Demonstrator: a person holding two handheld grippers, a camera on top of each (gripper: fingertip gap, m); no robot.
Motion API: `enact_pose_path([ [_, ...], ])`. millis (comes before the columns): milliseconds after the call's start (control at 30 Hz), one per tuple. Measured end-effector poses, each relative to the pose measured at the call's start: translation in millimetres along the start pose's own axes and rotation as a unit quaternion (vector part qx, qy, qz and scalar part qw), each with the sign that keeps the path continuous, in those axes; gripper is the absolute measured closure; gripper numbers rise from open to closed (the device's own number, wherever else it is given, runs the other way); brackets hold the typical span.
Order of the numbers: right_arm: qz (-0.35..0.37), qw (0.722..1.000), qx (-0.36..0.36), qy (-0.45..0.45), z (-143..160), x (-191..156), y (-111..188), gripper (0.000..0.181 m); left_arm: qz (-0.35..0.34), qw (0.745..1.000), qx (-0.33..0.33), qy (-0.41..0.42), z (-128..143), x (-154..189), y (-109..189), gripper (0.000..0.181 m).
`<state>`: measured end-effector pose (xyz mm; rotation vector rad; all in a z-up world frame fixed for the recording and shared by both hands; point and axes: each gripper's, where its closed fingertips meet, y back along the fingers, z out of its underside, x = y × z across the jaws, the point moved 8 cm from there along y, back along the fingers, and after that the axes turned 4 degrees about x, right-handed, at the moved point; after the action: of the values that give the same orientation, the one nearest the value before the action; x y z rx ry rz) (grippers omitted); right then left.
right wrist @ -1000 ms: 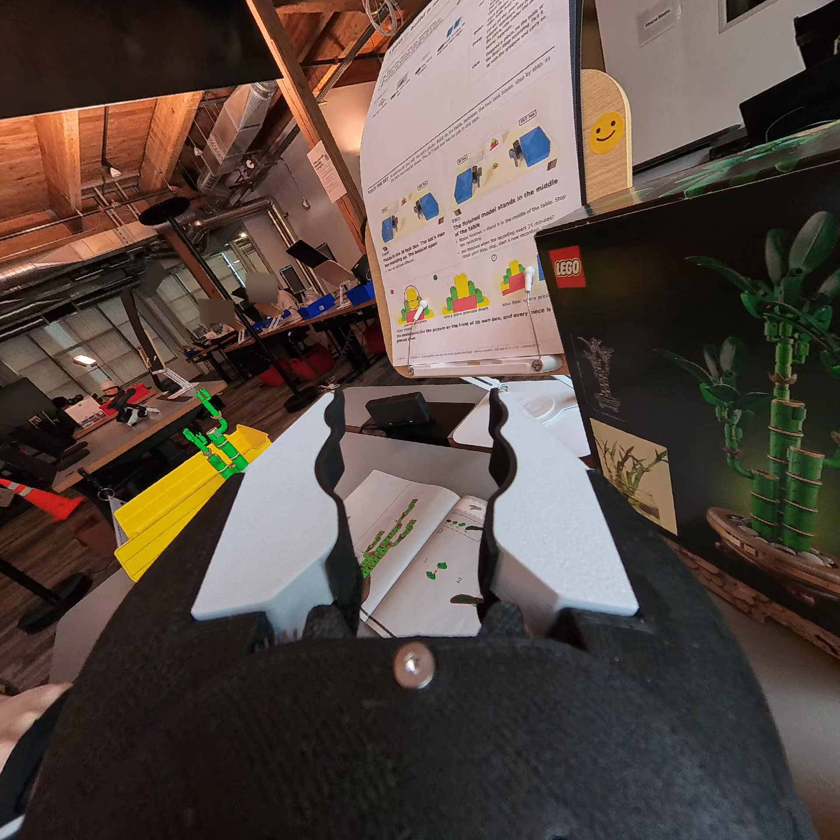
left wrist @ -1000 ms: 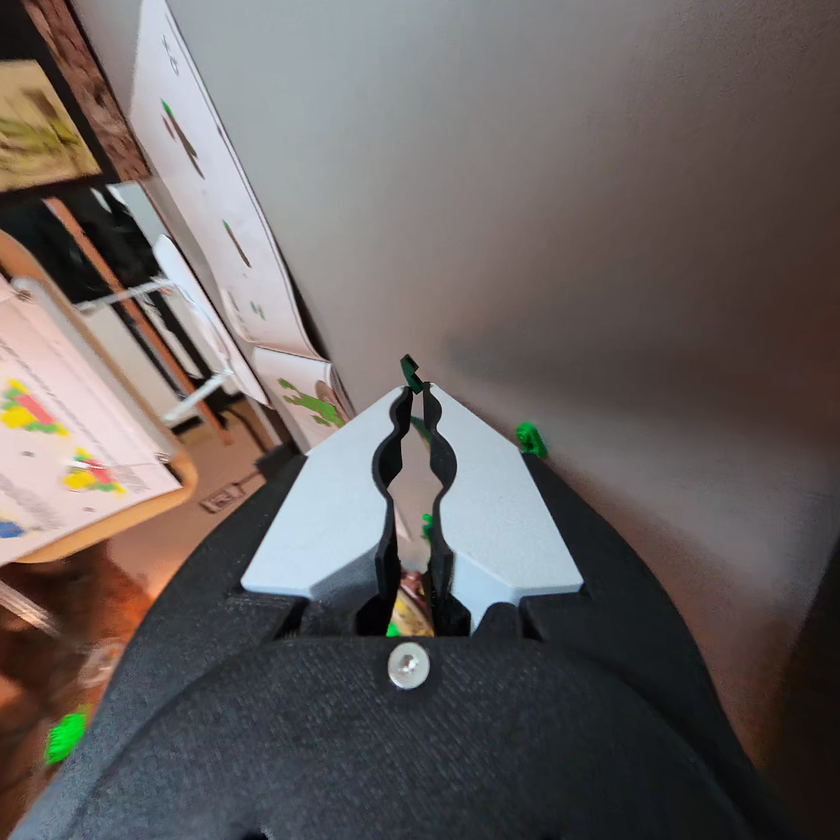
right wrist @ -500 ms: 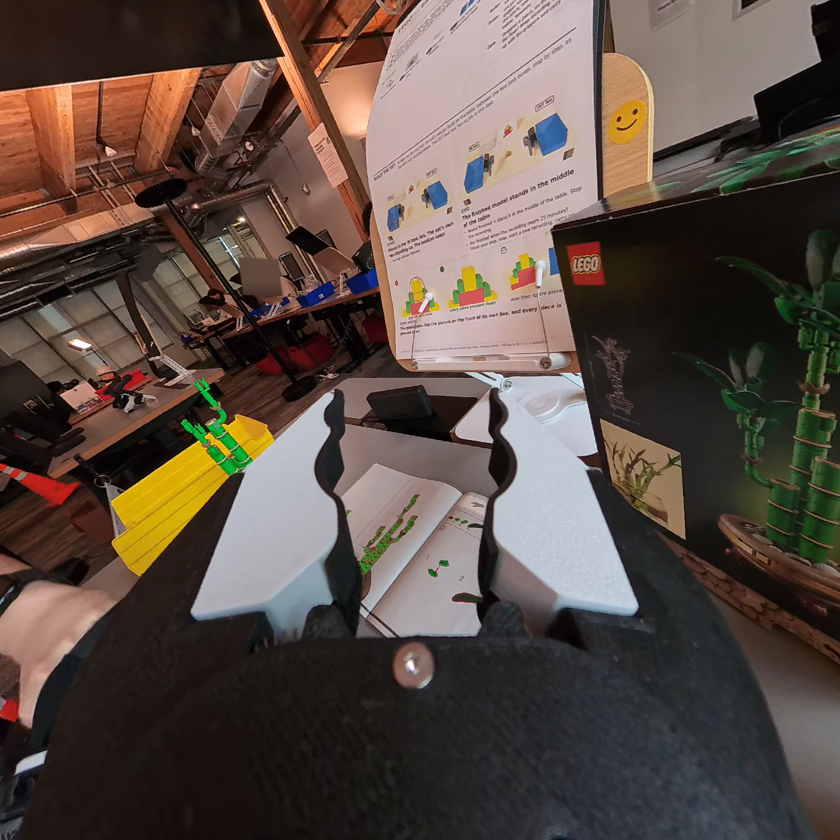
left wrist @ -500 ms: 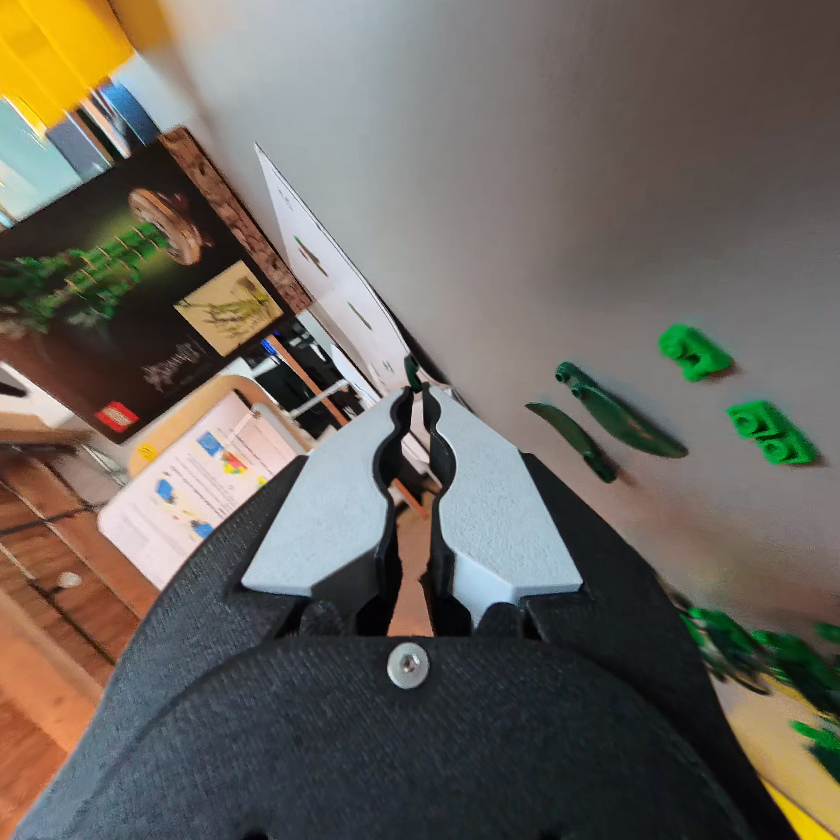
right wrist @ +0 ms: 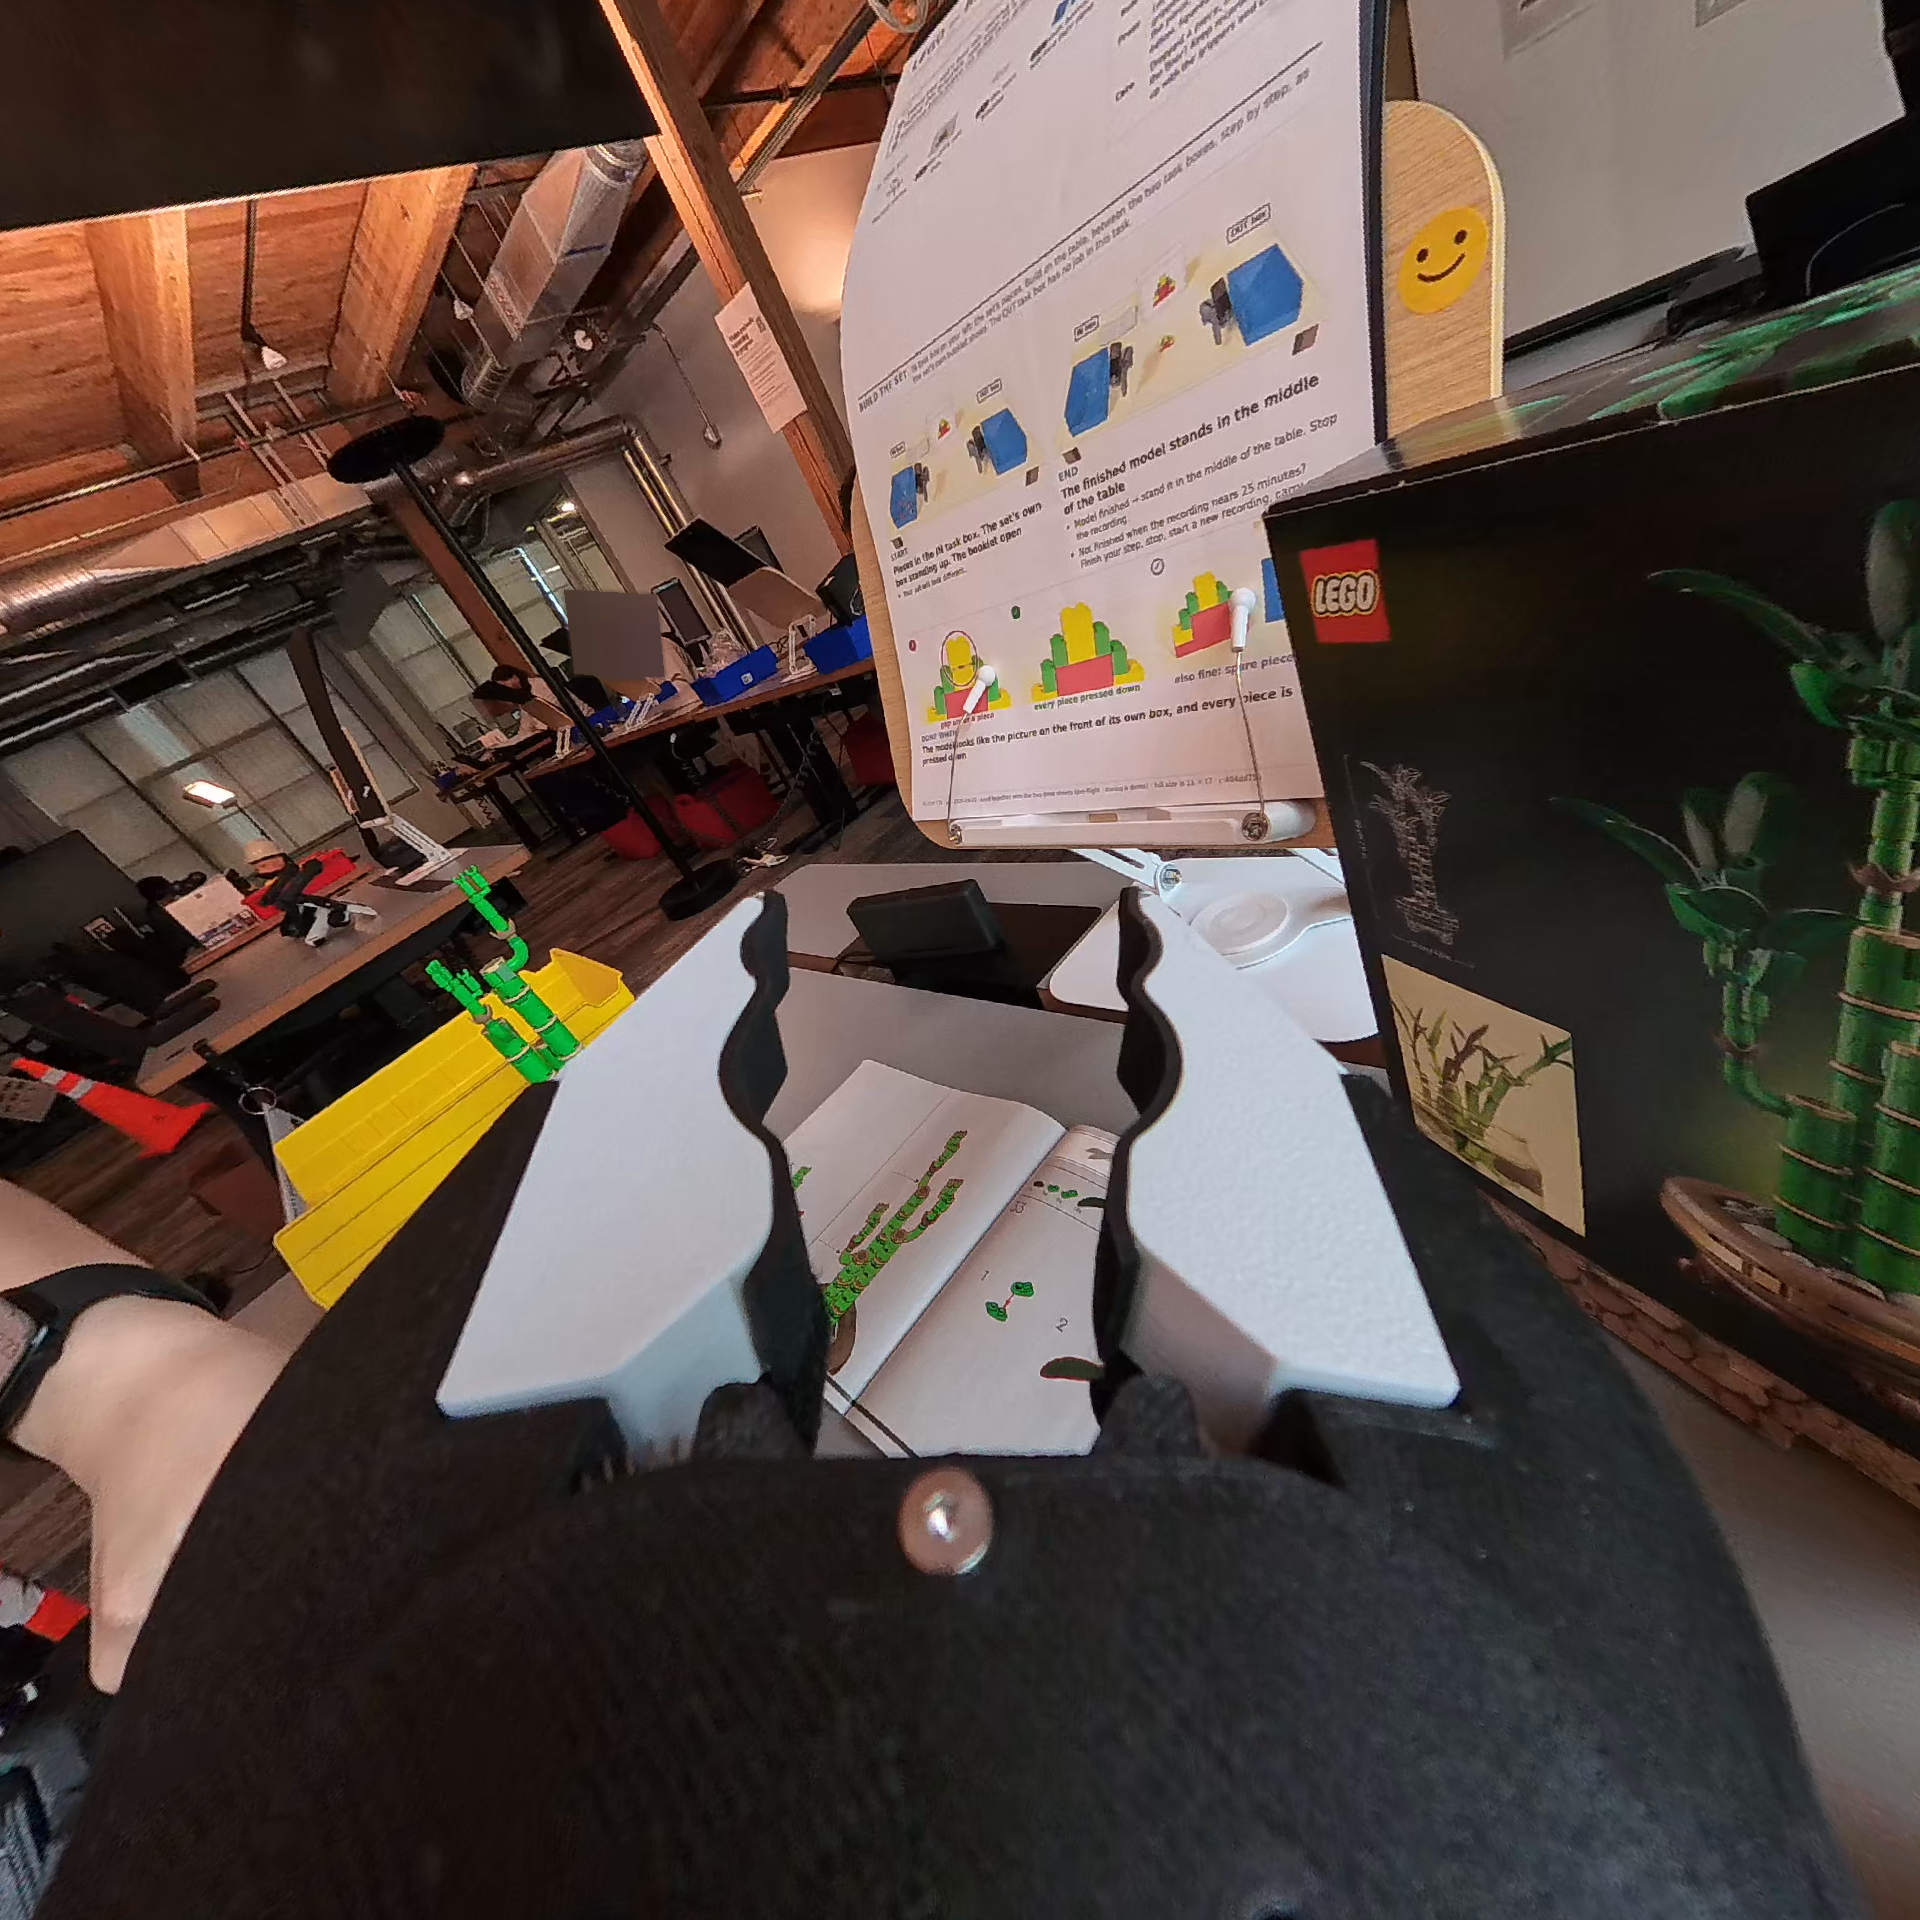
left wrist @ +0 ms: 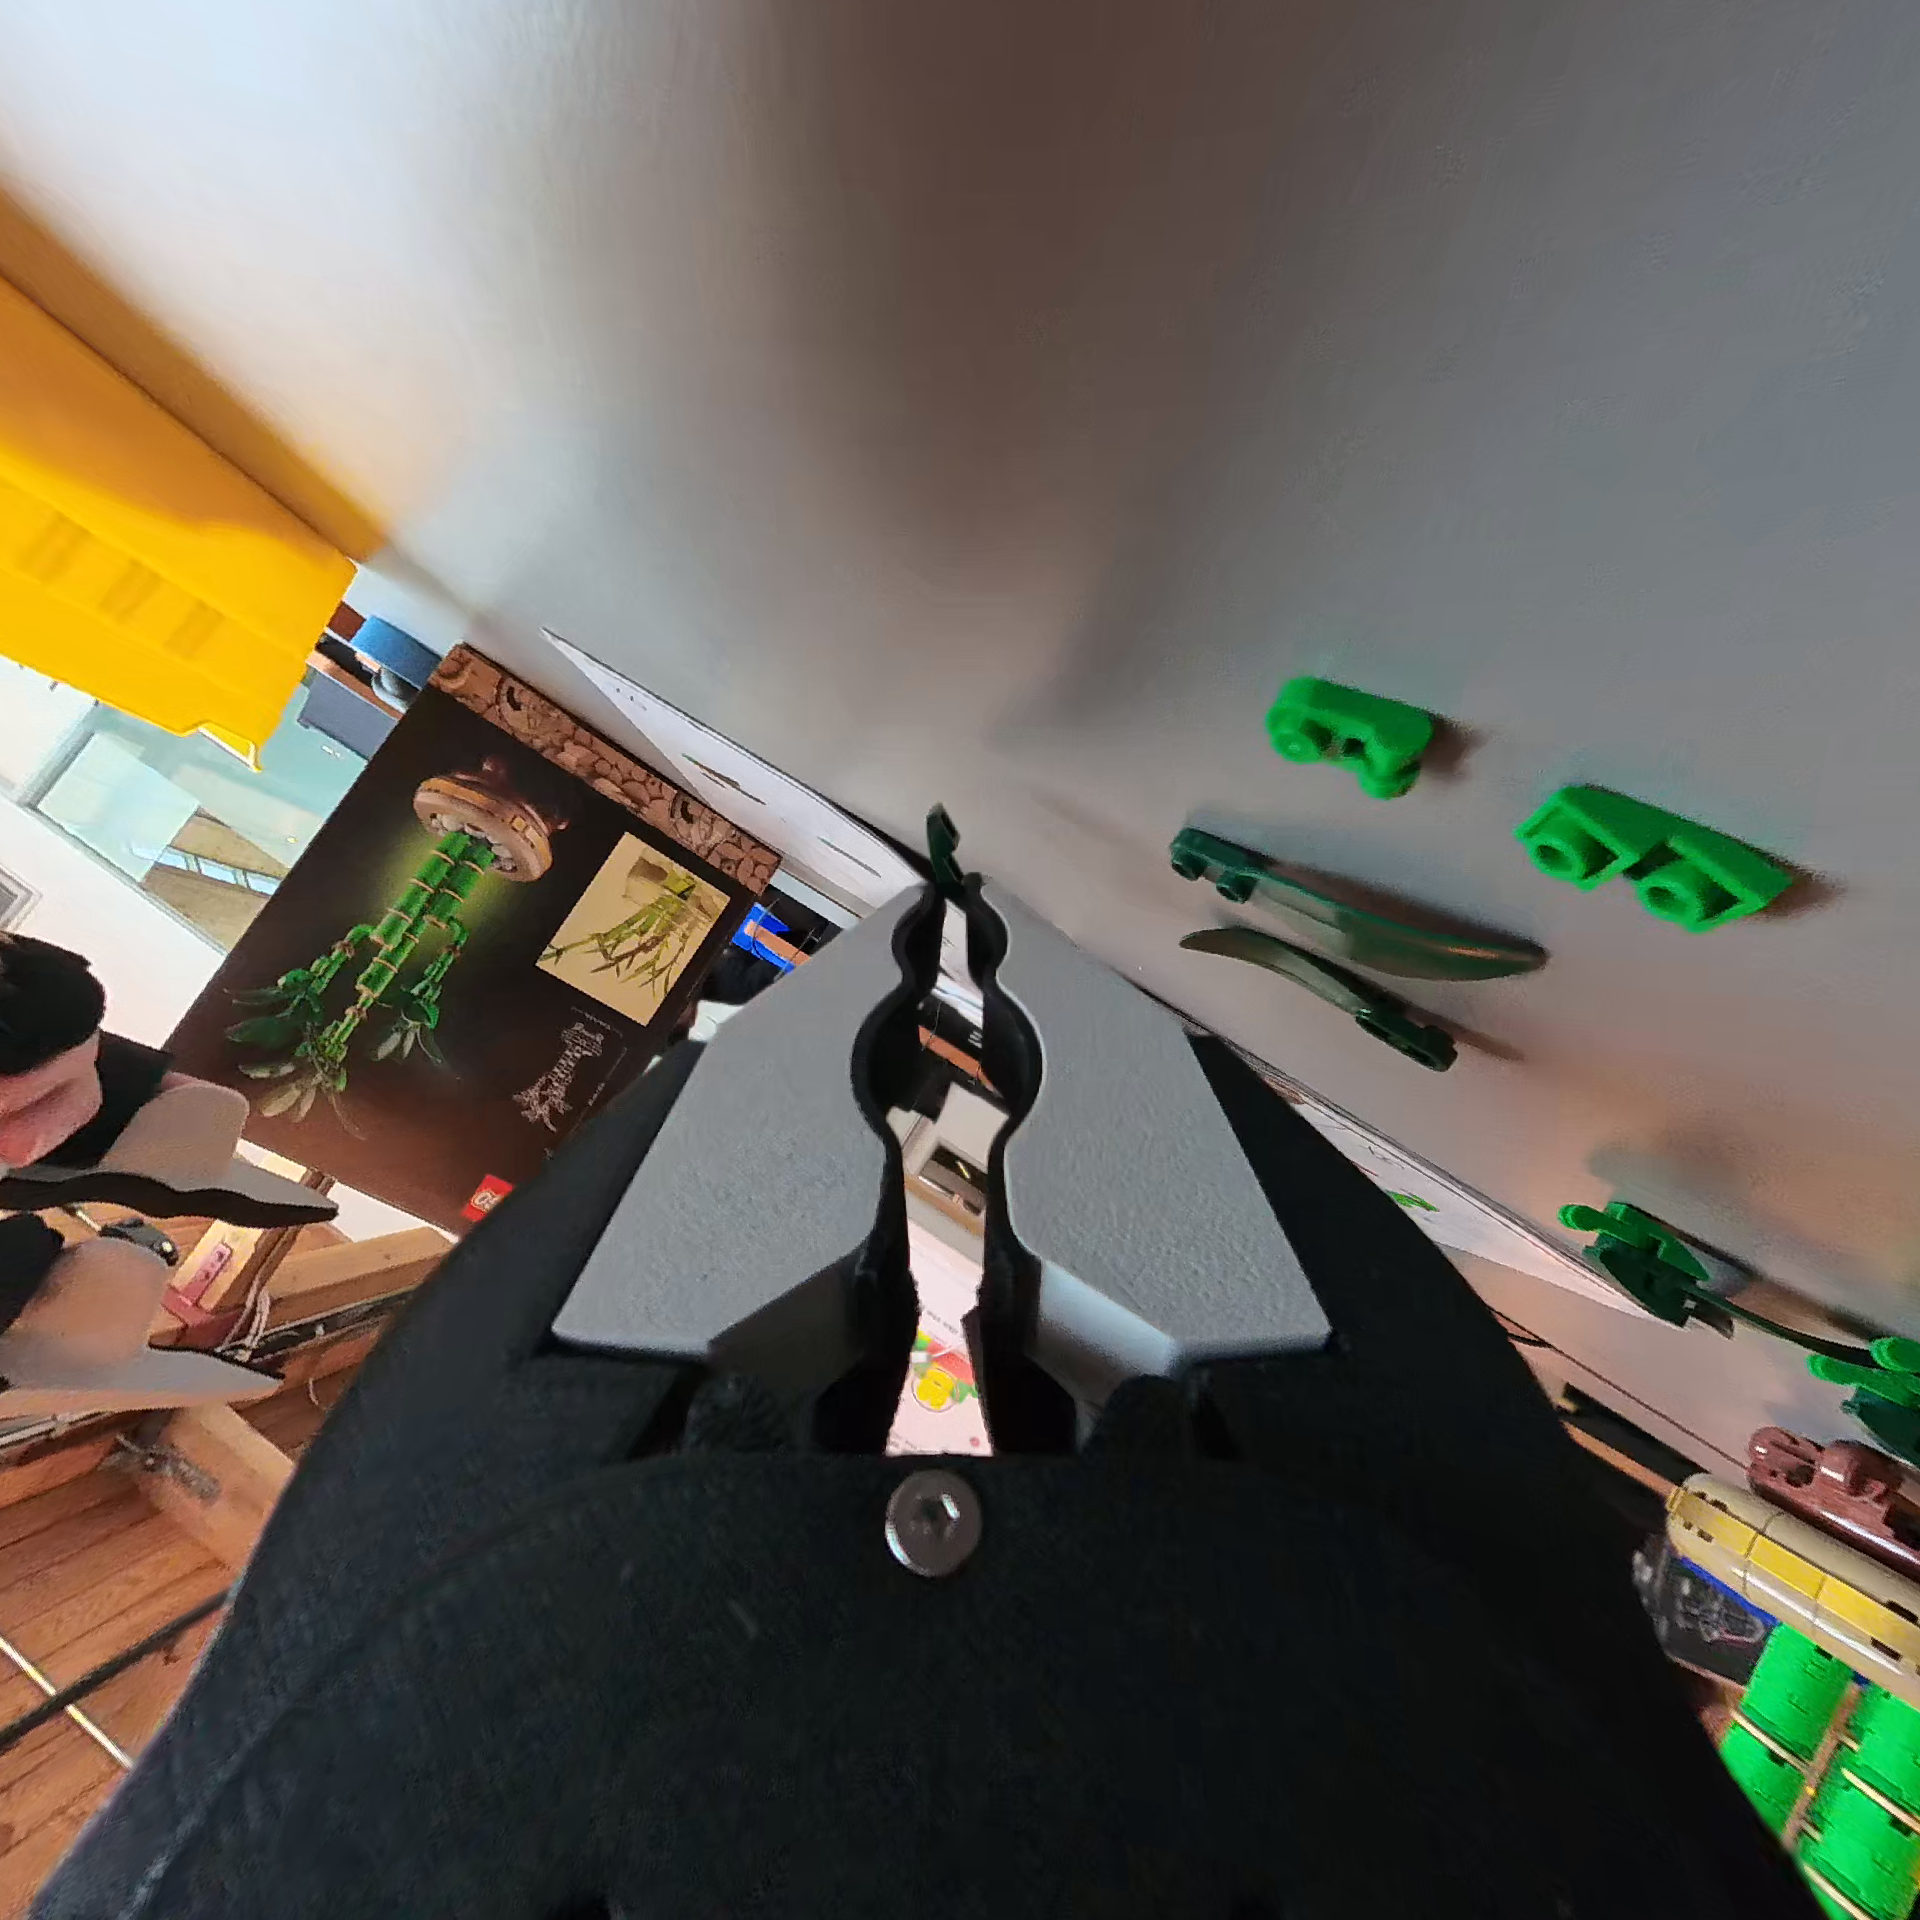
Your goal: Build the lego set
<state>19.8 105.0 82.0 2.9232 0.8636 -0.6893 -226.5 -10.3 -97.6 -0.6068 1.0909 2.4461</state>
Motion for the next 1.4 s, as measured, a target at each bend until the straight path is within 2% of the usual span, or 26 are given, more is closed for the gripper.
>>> enact_pose_path([
  [167, -0.003, 1.000, 0.006, -0.004, -1, 1, 2, 0.119, 0.005, 0.999, 0.017, -0.039, -6, 6, -1, 0.180],
  [367, -0.004, 1.000, 0.009, -0.009, -1, 2, 2, 0.118, 0.010, 0.998, 0.028, -0.048, -9, 10, 0, 0.179],
  [567, -0.004, 1.000, 0.010, -0.012, -1, 3, 1, 0.119, 0.023, 0.997, 0.033, -0.063, -4, 9, 3, 0.165],
  [633, -0.003, 1.000, 0.009, -0.012, -1, 3, 1, 0.119, 0.020, 0.999, 0.037, -0.021, 5, 0, 6, 0.164],
  [667, -0.002, 1.000, 0.008, -0.011, -1, 3, 1, 0.119, 0.025, 0.998, 0.046, 0.027, 12, -7, 9, 0.163],
  [733, -0.001, 1.000, 0.007, -0.010, -1, 4, 2, 0.119, 0.026, 0.984, 0.073, 0.161, 27, -22, 18, 0.162],
  [767, -0.001, 1.000, 0.008, -0.011, -1, 4, 2, 0.119, 0.012, 0.968, 0.089, 0.236, 37, -31, 23, 0.162],
  [800, -0.003, 1.000, 0.010, -0.013, -1, 5, 2, 0.118, -0.009, 0.945, 0.103, 0.311, 48, -41, 28, 0.162],
  [867, -0.006, 1.000, 0.014, -0.017, -1, 5, 1, 0.119, -0.067, 0.882, 0.121, 0.451, 76, -56, 40, 0.161],
  [933, -0.009, 1.000, 0.013, -0.017, -1, 5, 0, 0.118, -0.133, 0.794, 0.141, 0.576, 104, -64, 54, 0.158],
  [1033, -0.011, 1.000, 0.011, -0.012, 0, 3, -3, 0.119, -0.218, 0.626, 0.188, 0.725, 138, -61, 73, 0.155],
  [1100, -0.006, 1.000, 0.013, -0.004, -1, 3, -5, 0.119, -0.267, 0.509, 0.228, 0.786, 153, -52, 80, 0.152],
  [1200, 0.004, 0.999, 0.026, 0.019, -4, 2, -6, 0.121, -0.338, 0.319, 0.343, 0.817, 170, -35, 89, 0.138],
  [1267, 0.004, 0.999, 0.039, 0.035, -7, -1, -6, 0.121, -0.337, 0.191, 0.393, 0.834, 190, -26, 90, 0.131],
  [1300, 0.005, 0.998, 0.049, 0.045, -9, -3, -6, 0.121, -0.328, 0.144, 0.407, 0.840, 202, -23, 90, 0.122],
  [1333, 0.006, 0.997, 0.061, 0.056, -12, -5, -5, 0.121, -0.323, 0.114, 0.420, 0.840, 213, -21, 91, 0.115],
  [1367, 0.004, 0.995, 0.075, 0.068, -15, -8, -5, 0.121, -0.323, 0.100, 0.422, 0.841, 224, -19, 93, 0.112],
  [1400, -0.009, 0.992, 0.092, 0.084, -18, -13, -4, 0.119, -0.328, 0.101, 0.411, 0.845, 234, -17, 96, 0.110],
])
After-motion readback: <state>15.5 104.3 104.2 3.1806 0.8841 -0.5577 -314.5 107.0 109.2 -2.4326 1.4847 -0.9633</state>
